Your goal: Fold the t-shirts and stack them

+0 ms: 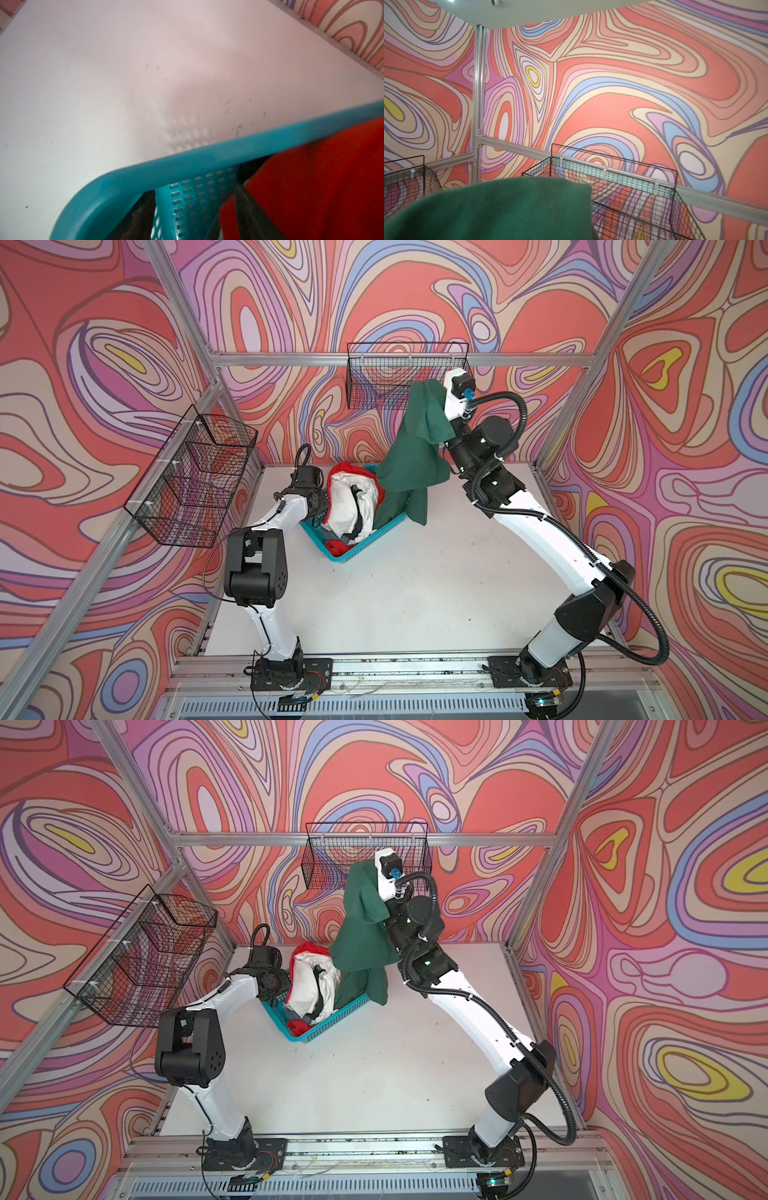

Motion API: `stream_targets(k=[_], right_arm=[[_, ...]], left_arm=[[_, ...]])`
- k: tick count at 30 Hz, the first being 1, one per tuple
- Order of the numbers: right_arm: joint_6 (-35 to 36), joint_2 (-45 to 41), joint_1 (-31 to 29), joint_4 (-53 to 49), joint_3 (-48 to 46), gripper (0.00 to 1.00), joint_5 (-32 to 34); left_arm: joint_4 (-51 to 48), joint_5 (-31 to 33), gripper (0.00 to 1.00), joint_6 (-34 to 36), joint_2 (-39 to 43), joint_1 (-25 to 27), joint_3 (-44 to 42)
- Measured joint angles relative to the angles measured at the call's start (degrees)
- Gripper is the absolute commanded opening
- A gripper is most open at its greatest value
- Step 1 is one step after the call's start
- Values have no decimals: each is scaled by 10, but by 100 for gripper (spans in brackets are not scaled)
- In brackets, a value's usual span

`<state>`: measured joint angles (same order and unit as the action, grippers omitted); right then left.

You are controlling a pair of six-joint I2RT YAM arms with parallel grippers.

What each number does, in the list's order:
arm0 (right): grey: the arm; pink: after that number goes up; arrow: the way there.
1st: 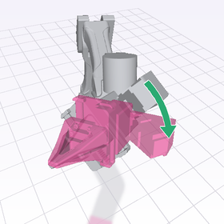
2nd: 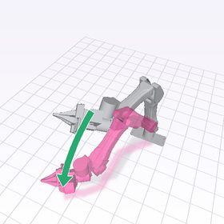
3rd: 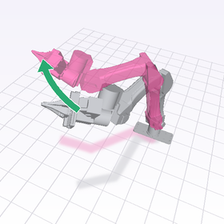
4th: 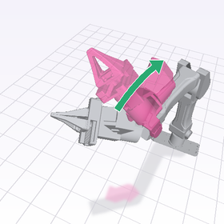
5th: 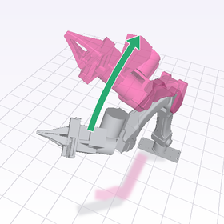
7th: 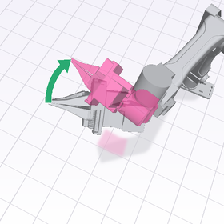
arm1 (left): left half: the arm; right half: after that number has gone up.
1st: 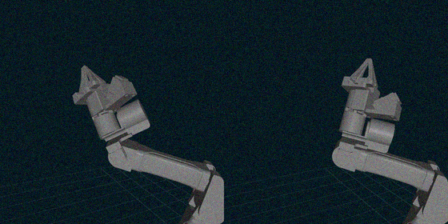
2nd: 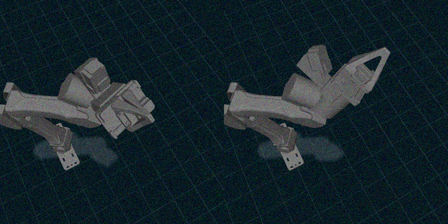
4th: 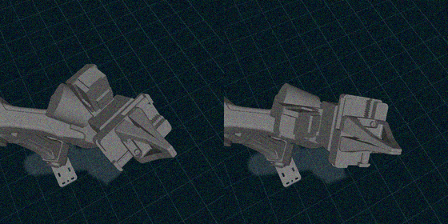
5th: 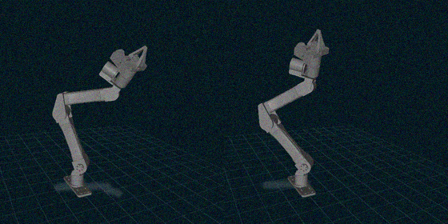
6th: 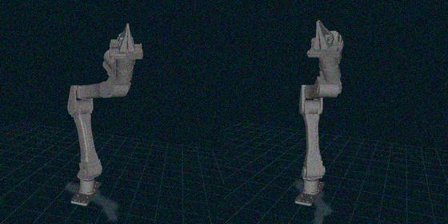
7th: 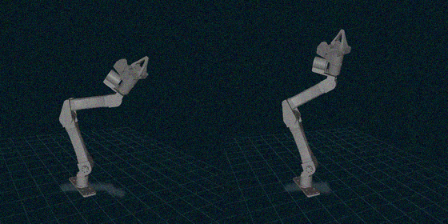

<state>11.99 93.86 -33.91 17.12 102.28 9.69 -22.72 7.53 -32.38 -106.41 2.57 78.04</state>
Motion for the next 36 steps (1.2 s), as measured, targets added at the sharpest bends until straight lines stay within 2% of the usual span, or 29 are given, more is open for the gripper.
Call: stream_targets(k=[11, 16, 24, 27, 28, 29, 31, 33, 34, 36], right_arm=[[30, -53, 65, -11, -15, 0, 47], [34, -65, 96, -28, -28, 0, 69], [-8, -113, 117, -62, -136, 0, 108], [-39, -130, 119, -85, -196, 0, 135], [-54, -134, 123, -93, -216, 3, 144], [-71, -137, 128, -101, -236, 27, 150], [-97, -148, 137, -116, -276, 62, 155], [-122, -159, 143, -136, -311, 85, 156], [-136, -164, 144, -149, -325, 98, 154], [-158, -169, 144, -172, -345, 98, 145]], left_arm=[[-18, 18, 63, 7, -10, -12, 11], [-28, 40, 63, 11, -10, -34, 11], [-32, 89, 67, 15, 21, -68, -25], [-33, 91, 75, 15, 55, -68, -48], [-33, 91, 79, 16, 68, -68, -51], [-33, 91, 84, 17, 80, -67, -54], [-32, 91, 93, 22, 108, -62, -61], [-32, 93, 100, 26, 135, -53, -68], [-32, 94, 100, 30, 151, -43, -71], [-33, 94, 100, 37, 174, -23, -74]])
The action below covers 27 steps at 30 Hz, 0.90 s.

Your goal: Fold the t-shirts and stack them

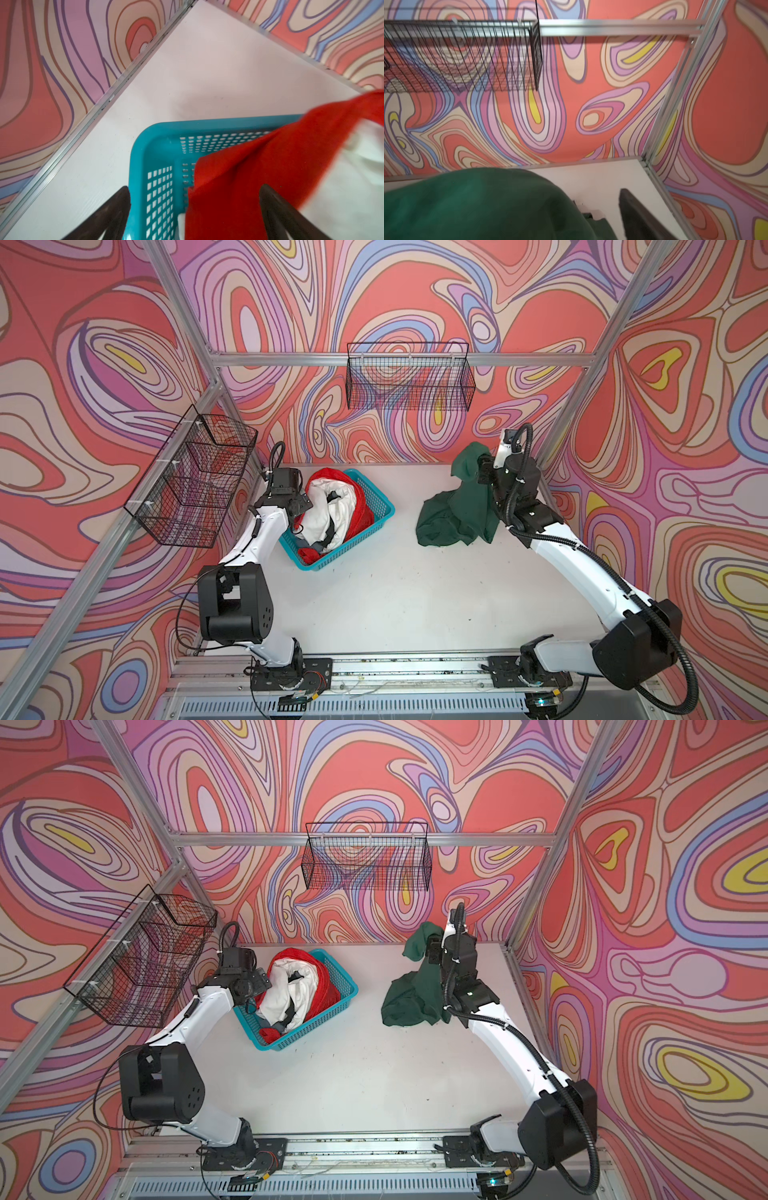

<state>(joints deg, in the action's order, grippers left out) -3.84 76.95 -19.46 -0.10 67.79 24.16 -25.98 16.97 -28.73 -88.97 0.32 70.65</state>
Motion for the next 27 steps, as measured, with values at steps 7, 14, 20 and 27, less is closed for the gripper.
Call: stream_targets(k=[7, 14, 20, 27], right_arm=[[-78, -29, -1, -26, -76, 98, -65], [-141, -41, -1, -37, -102, 98, -154], [-162, -51, -1, -47, -115, 98, -167], [-165, -97, -1, -68, -139, 98, -143]], left_arm=[[-19, -21, 100, 43, 71, 117, -10], [-15, -83, 97, 106, 89, 240, -13], [-17, -84, 95, 147, -1, 289, -3], [-32, -30, 91, 172, -114, 319, 41]])
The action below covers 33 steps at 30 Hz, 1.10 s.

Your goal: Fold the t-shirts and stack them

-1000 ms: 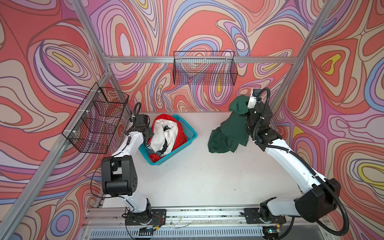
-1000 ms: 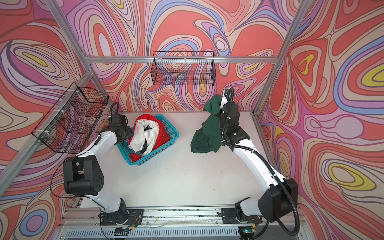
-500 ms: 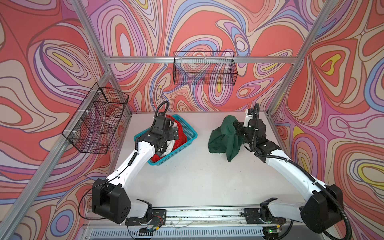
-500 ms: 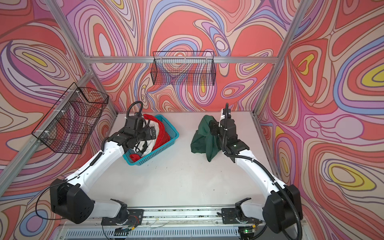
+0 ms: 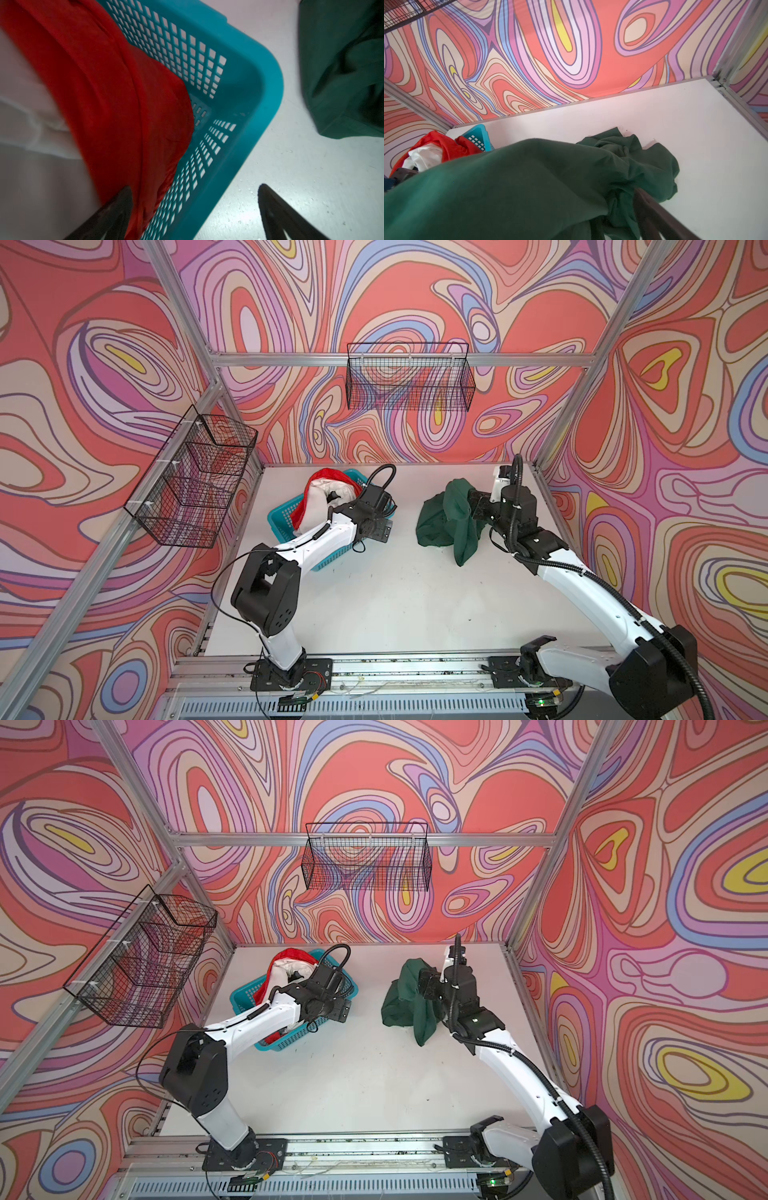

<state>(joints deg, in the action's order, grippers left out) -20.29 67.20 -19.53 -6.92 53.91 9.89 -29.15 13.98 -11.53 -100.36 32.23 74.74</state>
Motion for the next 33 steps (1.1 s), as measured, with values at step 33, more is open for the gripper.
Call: stream_targets(k=[33], right_arm=[[-23, -44, 0, -52, -61, 98, 50]], left_arm=[[-40, 130, 65, -2, -268, -180, 287]])
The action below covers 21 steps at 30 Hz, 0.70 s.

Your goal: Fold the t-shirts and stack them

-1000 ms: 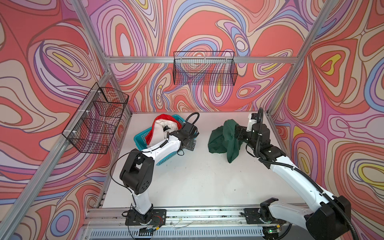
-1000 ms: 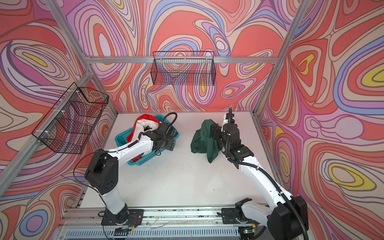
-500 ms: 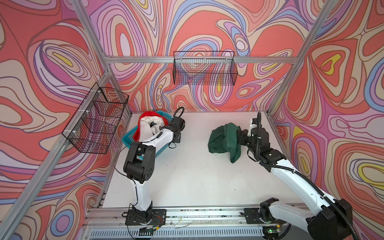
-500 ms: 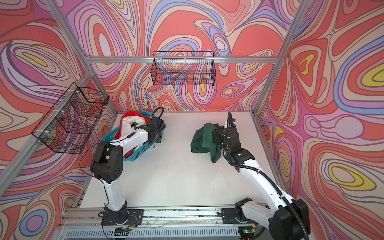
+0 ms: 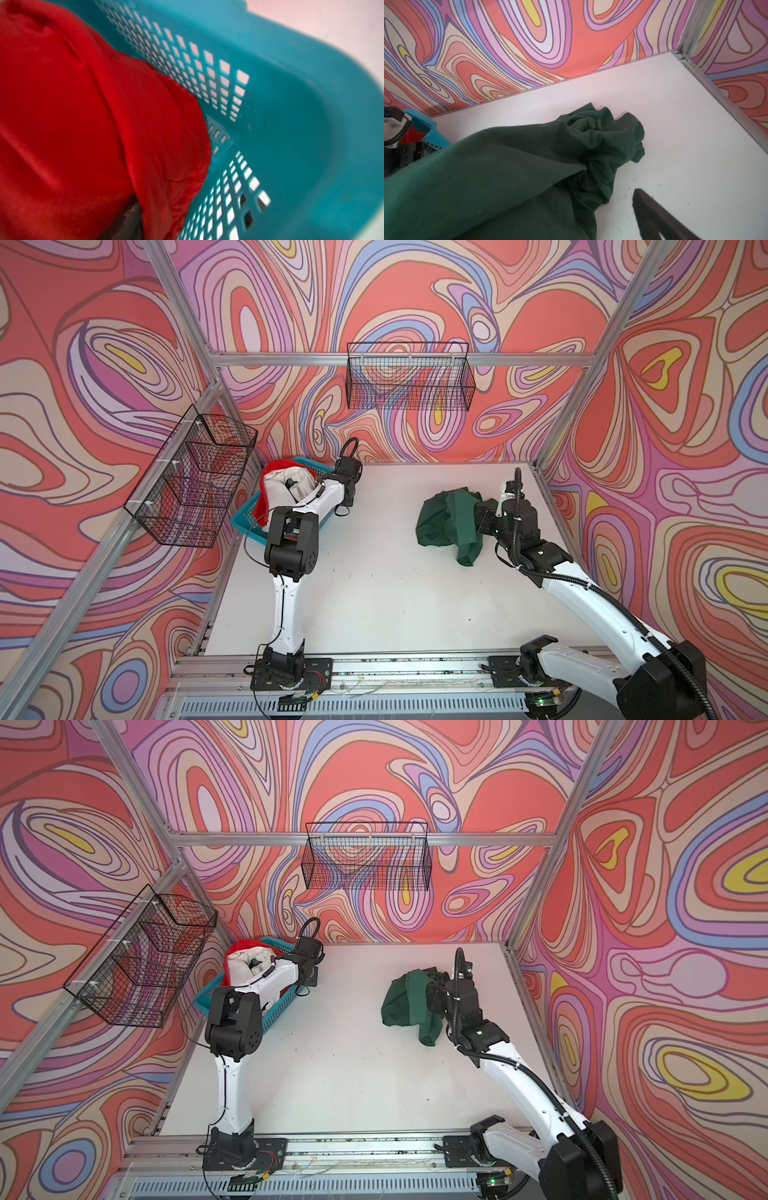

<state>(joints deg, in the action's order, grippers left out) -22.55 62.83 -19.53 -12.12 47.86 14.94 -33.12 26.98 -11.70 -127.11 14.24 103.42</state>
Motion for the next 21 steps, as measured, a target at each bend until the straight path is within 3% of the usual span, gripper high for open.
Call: stream_targets(k=[13, 21], right_arm=[[0, -31, 0, -22, -10, 98, 11], [-11, -32, 0, -29, -10, 98, 9]], left_arm=[[-5, 24, 64, 29, -28, -38, 44], [-24, 31, 73, 29, -69, -64, 114]])
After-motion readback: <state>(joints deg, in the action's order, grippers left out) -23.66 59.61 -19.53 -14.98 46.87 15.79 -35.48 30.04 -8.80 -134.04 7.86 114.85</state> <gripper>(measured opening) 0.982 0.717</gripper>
